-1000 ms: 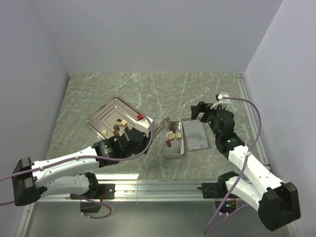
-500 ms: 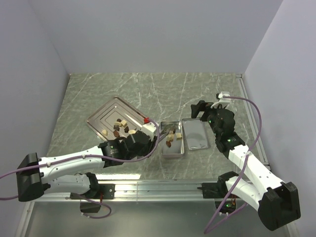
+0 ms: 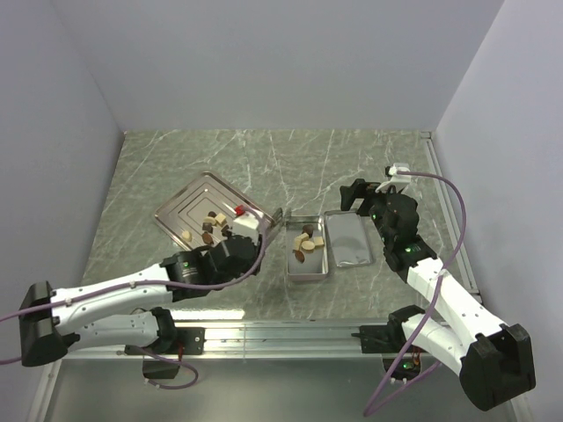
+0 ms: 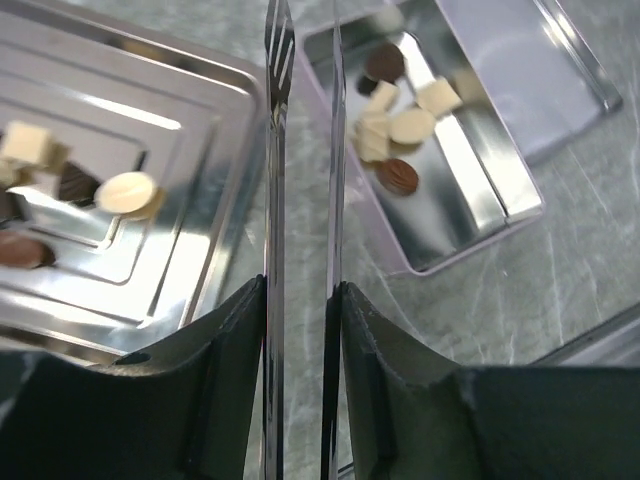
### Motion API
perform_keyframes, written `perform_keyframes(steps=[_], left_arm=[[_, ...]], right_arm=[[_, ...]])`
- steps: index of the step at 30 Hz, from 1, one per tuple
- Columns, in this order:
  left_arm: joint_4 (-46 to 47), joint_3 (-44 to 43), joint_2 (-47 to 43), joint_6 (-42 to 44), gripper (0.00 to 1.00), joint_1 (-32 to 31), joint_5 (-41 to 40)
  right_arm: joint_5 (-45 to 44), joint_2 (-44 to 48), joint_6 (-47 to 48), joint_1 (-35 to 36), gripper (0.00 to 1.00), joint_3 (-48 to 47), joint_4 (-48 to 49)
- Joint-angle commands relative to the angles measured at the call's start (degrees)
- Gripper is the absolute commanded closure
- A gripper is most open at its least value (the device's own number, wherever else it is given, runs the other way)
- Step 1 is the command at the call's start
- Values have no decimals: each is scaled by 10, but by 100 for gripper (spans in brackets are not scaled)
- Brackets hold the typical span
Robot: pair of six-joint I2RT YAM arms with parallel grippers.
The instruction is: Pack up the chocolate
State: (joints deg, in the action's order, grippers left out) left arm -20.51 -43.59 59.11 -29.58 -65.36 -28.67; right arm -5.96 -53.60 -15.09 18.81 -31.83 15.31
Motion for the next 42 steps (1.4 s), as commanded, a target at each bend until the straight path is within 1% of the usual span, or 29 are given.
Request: perform_keyframes(steps=[1,5,8,9,10,11,15,17,23,28,33,36,42], left_arm=[[-39,3,-48,-73,59,-3,-92],[-74,11,-59,-120,58,-2,-136],[-128,7,-51,-184,57,-2,-175],[-159,6,-49,-197,57,-2,-183],[-171,5,-47,-209,57,-2,-191],[-179,7,-50,-229,57,-2,-192],[-190,24,-66,-256,58,-2,-180],[-202,25,-68,-274,58,-2,-189],[-261,6,-24,-330,58,-3,-207],[-257,7,1,-332,57,-3,-198],[-247,14,-6,-326,58,-5,-188],[-223,19,-15,-307,58,-8,-179],[-224,12,-8,-306,58,-31,-192]], right_arm=[[-2,3,8,0,2,-25,10],[-2,7,8,-2,2,-24,11],[-3,7,8,-1,2,-24,11],[-2,6,8,-2,2,-24,10],[-1,7,8,-2,2,-24,10],[-2,7,8,-2,2,-24,10],[-3,9,8,-1,2,-25,9],[-3,9,8,0,2,-24,9],[-3,10,9,-1,2,-24,9],[-3,8,9,-1,2,-26,8],[-3,10,9,-1,2,-24,9],[-3,8,9,-1,2,-25,9],[-3,5,9,-1,2,-26,9]])
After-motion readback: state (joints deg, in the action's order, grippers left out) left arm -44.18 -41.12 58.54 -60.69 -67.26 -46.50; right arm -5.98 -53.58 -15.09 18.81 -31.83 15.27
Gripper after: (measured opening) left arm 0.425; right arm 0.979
